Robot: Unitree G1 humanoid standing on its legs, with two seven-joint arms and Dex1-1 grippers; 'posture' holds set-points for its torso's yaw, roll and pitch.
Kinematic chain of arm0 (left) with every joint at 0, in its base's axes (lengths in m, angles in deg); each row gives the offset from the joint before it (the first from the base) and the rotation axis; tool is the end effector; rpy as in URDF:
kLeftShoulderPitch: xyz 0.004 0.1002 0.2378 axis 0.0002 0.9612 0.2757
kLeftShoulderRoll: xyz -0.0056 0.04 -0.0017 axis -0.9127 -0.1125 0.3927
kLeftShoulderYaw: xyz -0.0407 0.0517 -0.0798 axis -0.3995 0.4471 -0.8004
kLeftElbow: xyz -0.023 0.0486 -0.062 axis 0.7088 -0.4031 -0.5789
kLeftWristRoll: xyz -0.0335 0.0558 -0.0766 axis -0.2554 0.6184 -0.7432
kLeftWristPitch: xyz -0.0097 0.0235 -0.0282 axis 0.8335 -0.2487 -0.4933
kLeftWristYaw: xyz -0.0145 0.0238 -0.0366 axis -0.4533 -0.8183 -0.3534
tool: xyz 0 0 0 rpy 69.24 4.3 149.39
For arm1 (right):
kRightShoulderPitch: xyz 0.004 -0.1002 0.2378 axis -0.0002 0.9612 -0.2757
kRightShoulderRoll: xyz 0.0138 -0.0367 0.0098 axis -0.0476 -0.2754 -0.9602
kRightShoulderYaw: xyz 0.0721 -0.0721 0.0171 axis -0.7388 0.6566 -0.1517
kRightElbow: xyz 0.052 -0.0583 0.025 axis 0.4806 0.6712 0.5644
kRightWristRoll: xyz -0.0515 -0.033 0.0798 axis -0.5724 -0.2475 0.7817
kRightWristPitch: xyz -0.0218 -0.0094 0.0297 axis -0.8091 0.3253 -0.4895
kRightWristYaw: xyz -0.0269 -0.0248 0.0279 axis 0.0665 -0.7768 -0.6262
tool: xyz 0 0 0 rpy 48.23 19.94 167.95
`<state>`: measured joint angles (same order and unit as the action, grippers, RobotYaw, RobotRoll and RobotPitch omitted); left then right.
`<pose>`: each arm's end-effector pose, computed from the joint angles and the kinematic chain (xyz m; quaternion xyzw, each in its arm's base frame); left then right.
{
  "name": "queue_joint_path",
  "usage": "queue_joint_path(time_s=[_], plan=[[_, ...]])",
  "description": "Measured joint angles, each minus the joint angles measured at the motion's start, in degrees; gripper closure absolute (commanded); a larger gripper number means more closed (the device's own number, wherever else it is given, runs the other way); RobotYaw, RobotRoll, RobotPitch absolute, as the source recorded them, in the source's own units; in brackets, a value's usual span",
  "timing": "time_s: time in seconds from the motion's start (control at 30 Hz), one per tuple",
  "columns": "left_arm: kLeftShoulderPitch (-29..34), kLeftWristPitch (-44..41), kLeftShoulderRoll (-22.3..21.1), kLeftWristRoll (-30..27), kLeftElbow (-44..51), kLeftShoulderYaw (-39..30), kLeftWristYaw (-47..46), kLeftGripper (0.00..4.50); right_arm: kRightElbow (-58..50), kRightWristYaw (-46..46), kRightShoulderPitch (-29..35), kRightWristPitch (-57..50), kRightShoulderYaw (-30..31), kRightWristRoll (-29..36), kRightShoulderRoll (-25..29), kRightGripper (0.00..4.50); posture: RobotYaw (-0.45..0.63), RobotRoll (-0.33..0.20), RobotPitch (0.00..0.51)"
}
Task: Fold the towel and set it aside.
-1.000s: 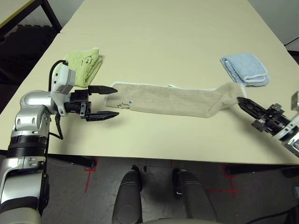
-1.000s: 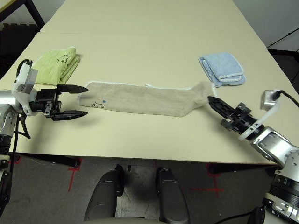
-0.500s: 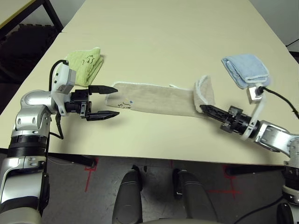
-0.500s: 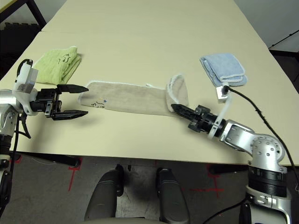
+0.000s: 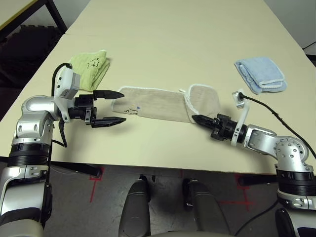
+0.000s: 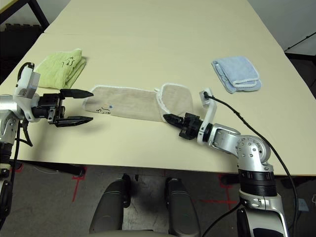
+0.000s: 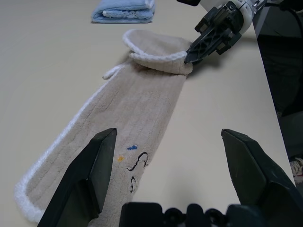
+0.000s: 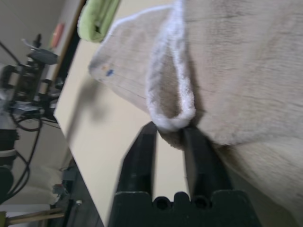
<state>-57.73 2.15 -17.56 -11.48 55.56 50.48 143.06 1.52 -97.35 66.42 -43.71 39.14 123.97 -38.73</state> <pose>0.2828 0.3069 0.2017 0.1795 0.0090 -0.6057 0.7752 0.2466 -0.1862 0.1261 0.2963 0.2203 0.4049 0.8365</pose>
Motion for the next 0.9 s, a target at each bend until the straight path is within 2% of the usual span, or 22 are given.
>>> queue_joint_path(time_s=[0.2,0.43,0.63,0.9], plan=[[-0.01,0.14,0.00,0.17,-0.06,0.04,0.00,0.00,-0.12,-3.41,-1.48,0.89,3.39,-3.12,0.08,0.02,-0.01,0.000,0.179],[-0.12,0.34,0.01,0.25,-0.12,0.10,-0.04,0.00,-0.26,-6.31,-3.06,3.78,7.51,-8.89,0.25,0.02,0.00,0.000,0.174],[-0.04,0.34,0.00,0.25,-0.11,0.09,-0.06,0.00,-2.40,-9.45,-2.50,3.74,7.79,-9.62,0.63,0.02,-0.01,0.000,0.167],[0.60,0.38,-0.02,0.26,-0.11,-0.10,-1.38,0.00,-5.28,-25.38,-1.13,12.65,4.51,-9.89,9.45,0.02,-0.02,0.000,0.157]])
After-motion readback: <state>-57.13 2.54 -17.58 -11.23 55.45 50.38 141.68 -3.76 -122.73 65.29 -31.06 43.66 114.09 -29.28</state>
